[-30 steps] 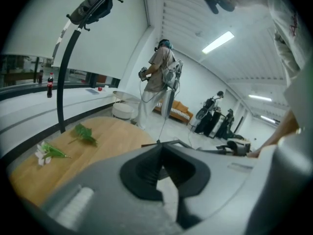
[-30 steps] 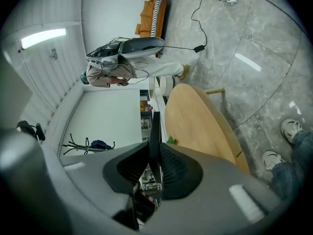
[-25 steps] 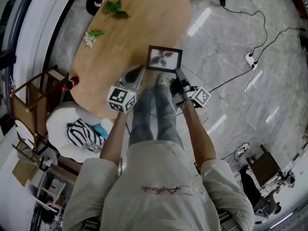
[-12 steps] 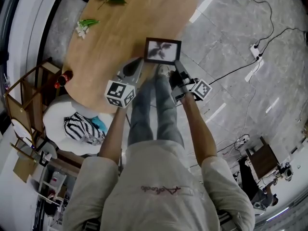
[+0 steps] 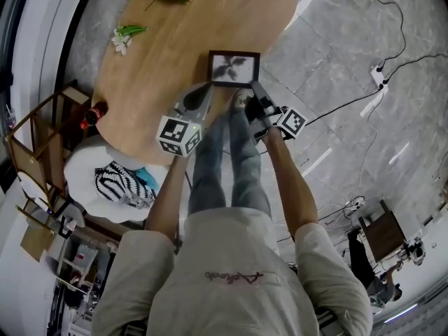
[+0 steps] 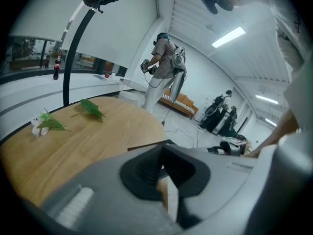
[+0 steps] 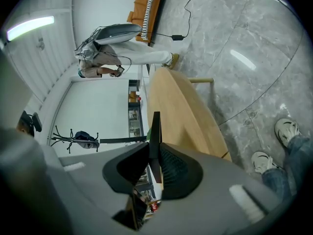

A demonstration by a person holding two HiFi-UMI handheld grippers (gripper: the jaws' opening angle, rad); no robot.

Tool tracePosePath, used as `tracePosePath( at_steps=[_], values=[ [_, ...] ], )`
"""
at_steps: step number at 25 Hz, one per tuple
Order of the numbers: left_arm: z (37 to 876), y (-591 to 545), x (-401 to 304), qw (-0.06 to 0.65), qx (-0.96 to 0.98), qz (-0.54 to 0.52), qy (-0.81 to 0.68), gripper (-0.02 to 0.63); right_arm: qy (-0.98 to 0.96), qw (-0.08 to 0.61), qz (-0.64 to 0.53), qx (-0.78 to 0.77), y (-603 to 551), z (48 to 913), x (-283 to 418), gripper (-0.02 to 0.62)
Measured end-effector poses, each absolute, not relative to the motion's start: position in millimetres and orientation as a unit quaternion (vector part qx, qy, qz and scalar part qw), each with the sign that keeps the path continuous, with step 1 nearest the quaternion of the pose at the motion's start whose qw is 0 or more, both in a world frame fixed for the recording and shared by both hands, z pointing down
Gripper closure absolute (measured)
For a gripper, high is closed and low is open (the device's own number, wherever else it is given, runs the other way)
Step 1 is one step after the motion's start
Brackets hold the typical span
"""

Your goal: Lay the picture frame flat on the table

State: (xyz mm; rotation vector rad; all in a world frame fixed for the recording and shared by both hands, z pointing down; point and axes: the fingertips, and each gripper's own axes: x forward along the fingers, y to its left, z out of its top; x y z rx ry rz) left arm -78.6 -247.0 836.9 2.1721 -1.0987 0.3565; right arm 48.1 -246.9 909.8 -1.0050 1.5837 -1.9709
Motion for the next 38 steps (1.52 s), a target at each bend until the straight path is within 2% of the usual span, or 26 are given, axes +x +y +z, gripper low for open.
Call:
tracePosePath(
  at_steps=[23,32,35,37,38],
  values=[
    [854,-242,-110,0.346,0.822,0.135,-0.431,0.606,0.585,0.215,-0.705,-0.338,-338,945,-26,0.52],
    [862,-235,-117,0.353,0.819,0.132,-0.432,0.606,0.567,0.213,-0.715,-0.349,-341,964,-33,0.52],
    [864,-233,-120,0.355,0.818,0.133,-0.433,0.606,0.564,0.211,-0.716,-0.354,-340,968,-33,0.494],
    [864,-233,-121,0.355,0.818,0.132,-0.433,0.606,0.563,0.209,-0.718,-0.352,-340,969,-36,0.431],
    [864,-233,-122,0.355,0.818,0.132,-0.433,0.606,0.564,0.206,-0.718,-0.352,-340,970,-38,0.428]
  ],
)
